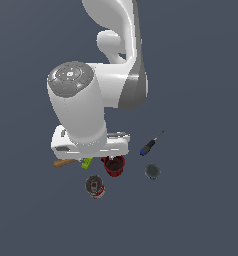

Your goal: Pick up a designated object from a clutter of objects.

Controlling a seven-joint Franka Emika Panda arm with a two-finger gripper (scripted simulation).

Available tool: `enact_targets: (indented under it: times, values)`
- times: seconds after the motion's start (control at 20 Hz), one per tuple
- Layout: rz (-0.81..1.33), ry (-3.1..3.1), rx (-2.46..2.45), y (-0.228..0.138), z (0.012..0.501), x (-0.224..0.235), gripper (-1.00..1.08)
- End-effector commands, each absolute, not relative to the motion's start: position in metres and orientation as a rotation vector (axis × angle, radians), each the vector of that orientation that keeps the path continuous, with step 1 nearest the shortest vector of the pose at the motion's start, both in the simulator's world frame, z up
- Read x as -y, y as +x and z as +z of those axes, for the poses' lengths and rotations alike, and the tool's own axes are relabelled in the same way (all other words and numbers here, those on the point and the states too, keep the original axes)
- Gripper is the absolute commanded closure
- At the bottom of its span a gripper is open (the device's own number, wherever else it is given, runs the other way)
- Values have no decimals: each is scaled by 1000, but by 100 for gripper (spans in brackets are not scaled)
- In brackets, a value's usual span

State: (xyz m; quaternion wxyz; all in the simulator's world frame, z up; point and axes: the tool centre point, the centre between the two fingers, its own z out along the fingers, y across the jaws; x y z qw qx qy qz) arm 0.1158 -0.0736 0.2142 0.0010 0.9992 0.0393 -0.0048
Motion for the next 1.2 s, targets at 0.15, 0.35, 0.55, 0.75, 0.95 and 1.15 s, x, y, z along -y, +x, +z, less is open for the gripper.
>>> enact_targets:
  times: [0.15, 0.35, 0.55, 0.75, 0.95, 1.15]
  values:
    - [-8, 3135, -186, 141, 176, 83, -92]
    - [-4, 3133, -220, 153, 154, 87, -92]
    - [-2, 3132, -242, 160, 138, 91, -92]
    - [0, 3131, -255, 164, 129, 93, -92]
    - [-2, 3131, -255, 164, 128, 93, -92]
    - [-2, 3131, -255, 164, 121, 93, -92]
